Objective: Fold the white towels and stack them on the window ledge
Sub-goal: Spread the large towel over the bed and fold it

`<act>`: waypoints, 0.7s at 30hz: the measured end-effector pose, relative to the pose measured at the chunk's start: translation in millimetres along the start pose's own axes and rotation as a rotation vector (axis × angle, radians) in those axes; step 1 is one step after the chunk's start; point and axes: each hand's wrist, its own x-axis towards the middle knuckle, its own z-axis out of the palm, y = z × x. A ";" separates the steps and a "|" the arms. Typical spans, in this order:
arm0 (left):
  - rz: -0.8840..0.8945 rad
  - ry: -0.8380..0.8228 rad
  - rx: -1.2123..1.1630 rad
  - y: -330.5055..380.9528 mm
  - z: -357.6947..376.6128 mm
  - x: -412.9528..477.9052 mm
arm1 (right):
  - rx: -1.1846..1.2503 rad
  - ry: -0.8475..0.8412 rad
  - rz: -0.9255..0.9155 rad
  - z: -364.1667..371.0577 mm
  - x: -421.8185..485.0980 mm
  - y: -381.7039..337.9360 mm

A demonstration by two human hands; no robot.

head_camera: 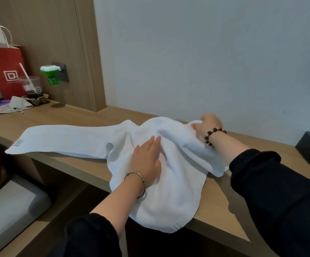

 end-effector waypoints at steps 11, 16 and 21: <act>0.015 -0.190 0.240 -3.6 13.6 10.1 | -0.133 0.167 0.018 29.0 36.7 -4.3; -0.112 -0.185 0.285 -6.4 15.4 21.4 | -0.267 -0.024 -0.076 51.0 -1.4 -10.7; -0.206 -0.162 0.320 -8.0 12.1 33.0 | -0.517 -0.566 -0.163 55.0 -52.0 2.7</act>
